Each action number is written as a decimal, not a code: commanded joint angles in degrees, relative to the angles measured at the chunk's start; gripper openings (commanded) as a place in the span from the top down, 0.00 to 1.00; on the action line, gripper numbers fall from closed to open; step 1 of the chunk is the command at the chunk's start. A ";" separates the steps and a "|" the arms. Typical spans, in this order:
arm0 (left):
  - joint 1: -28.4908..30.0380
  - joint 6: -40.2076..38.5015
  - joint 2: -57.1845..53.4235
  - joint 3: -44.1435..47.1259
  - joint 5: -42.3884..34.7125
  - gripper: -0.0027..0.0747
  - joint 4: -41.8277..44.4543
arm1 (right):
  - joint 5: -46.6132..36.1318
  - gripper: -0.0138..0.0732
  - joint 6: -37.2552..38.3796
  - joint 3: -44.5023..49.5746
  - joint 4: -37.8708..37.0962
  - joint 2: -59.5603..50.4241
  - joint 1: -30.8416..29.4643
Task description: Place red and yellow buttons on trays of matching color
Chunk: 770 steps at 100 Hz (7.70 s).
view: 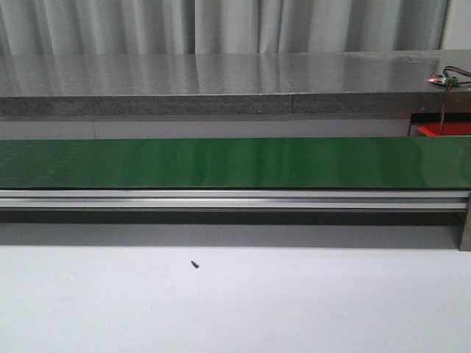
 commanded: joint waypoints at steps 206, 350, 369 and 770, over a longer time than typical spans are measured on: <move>21.08 -3.24 15.27 -13.67 -4.99 0.99 0.57 | -4.07 0.92 -0.50 -1.17 -0.12 -0.75 0.03; 30.95 -9.55 59.94 -49.47 -1.72 0.24 0.38 | -4.12 0.92 -0.50 -1.17 -0.12 -0.75 0.03; 30.95 -9.55 63.78 -51.65 -0.58 0.24 -0.51 | -4.12 0.92 -0.50 -1.17 -0.12 -0.75 0.03; 13.24 -4.77 42.81 -31.57 -9.57 0.14 0.52 | -4.12 0.92 -0.50 -1.17 -0.12 -0.75 0.03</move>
